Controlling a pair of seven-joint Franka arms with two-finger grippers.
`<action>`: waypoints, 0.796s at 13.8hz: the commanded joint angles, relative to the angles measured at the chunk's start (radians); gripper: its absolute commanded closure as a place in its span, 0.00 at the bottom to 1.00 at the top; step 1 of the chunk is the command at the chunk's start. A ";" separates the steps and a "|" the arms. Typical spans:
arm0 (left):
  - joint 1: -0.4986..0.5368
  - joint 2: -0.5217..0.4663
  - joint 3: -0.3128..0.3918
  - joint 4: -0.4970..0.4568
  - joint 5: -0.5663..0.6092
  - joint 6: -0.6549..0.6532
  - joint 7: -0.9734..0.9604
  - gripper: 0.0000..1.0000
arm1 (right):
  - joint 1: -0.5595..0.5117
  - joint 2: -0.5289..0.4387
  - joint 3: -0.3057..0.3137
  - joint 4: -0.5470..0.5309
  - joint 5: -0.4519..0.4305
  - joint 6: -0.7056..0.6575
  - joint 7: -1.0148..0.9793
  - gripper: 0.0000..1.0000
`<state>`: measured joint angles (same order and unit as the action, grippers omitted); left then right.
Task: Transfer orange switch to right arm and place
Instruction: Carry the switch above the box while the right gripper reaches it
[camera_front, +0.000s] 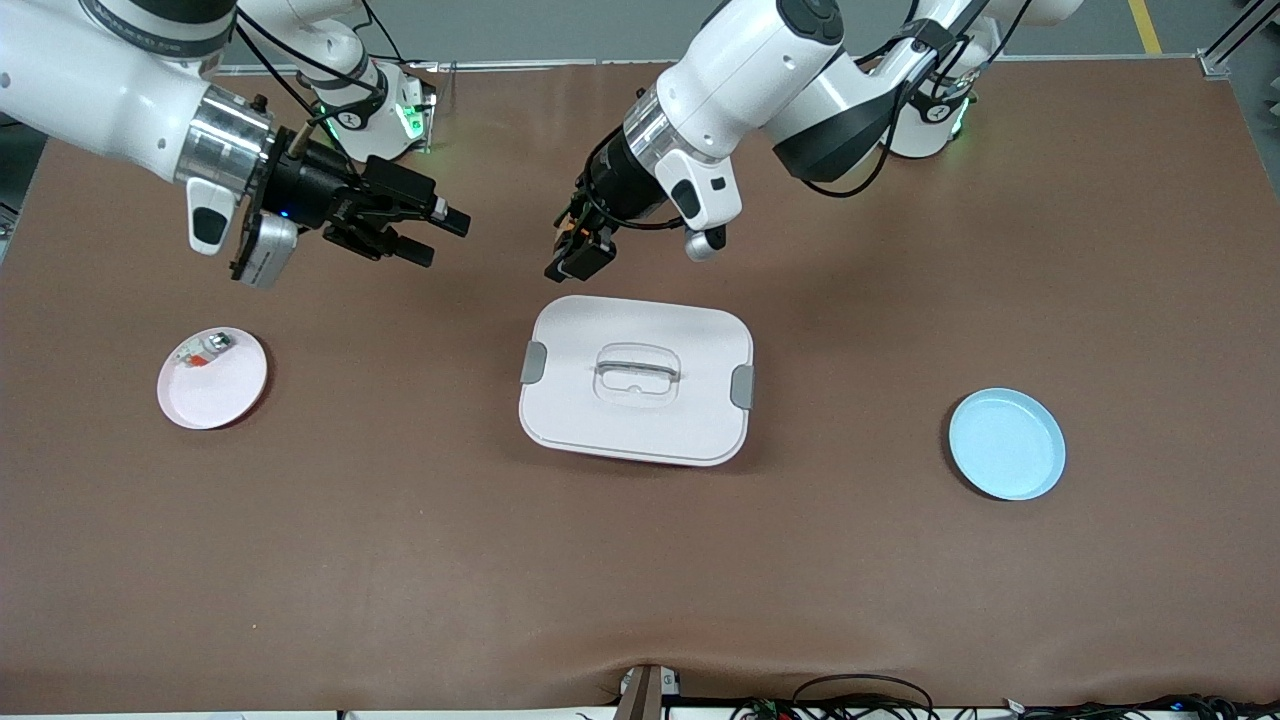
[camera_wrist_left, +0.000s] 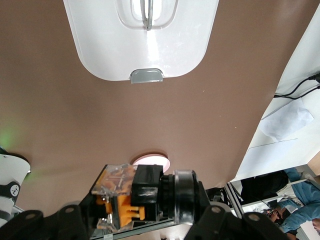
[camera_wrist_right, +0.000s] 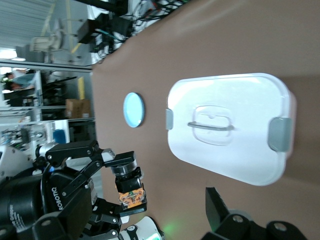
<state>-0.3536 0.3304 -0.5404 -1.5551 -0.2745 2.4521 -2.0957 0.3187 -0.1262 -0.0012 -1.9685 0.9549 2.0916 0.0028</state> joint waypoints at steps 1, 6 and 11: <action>-0.002 0.004 0.002 0.012 0.021 0.012 -0.026 0.60 | 0.048 -0.035 -0.013 -0.094 0.059 0.076 -0.124 0.00; -0.002 0.006 0.002 0.010 0.021 0.012 -0.027 0.60 | 0.131 -0.021 -0.013 -0.105 0.068 0.160 -0.133 0.00; 0.001 0.004 0.002 0.006 0.021 0.012 -0.027 0.60 | 0.181 -0.001 -0.013 -0.115 0.163 0.218 -0.167 0.00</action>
<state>-0.3528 0.3309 -0.5378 -1.5545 -0.2745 2.4521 -2.0963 0.4665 -0.1235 -0.0026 -2.0557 1.0620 2.2697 -0.1312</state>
